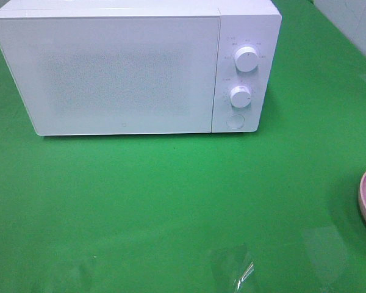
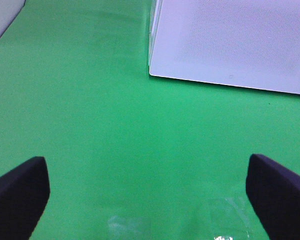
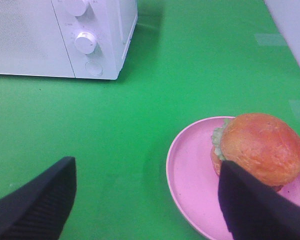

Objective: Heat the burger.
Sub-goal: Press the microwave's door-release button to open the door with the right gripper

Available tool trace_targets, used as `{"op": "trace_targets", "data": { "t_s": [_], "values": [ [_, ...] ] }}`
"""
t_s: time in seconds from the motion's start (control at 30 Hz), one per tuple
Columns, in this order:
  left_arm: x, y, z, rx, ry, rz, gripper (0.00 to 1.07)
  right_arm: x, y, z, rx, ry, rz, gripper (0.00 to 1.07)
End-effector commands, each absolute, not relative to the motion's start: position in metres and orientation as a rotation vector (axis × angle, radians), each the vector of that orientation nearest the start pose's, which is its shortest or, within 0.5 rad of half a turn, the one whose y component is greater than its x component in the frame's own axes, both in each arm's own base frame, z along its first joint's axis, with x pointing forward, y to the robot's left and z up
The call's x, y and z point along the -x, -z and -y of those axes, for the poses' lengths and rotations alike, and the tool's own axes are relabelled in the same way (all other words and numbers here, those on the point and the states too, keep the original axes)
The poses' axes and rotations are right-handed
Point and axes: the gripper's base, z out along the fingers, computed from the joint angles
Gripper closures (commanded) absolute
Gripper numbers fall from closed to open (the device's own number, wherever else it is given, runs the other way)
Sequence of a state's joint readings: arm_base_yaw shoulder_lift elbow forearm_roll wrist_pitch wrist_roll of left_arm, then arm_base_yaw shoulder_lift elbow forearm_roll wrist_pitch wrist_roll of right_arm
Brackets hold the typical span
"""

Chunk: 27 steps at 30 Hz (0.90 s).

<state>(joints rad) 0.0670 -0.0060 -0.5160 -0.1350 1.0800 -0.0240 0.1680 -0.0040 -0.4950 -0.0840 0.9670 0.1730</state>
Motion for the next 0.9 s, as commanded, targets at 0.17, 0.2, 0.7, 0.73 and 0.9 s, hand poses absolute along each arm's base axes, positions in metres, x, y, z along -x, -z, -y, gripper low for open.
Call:
{"op": "trace_targets", "data": {
  "t_s": [0.17, 0.2, 0.7, 0.73, 0.9],
  "values": [
    [0.007, -0.282, 0.011, 0.084, 0.125, -2.023, 0.06, 0.004, -0.284, 0.007, -0.006, -0.125, -1.918, 0.32],
    [0.007, -0.282, 0.011, 0.084, 0.125, -2.023, 0.06, 0.004, -0.284, 0.007, -0.006, -0.125, -1.918, 0.32],
    [0.007, -0.282, 0.011, 0.084, 0.125, -2.023, 0.06, -0.002, -0.310, 0.006, -0.002, -0.122, -1.889, 0.32],
    [0.007, -0.282, 0.011, 0.084, 0.125, -2.023, 0.06, -0.006, -0.312, 0.006, 0.000, -0.116, -1.902, 0.32],
    [0.007, -0.282, 0.011, 0.084, 0.125, -2.023, 0.06, -0.030, -0.317, 0.002, 0.015, -0.106, -1.935, 0.32]
  ]
}}
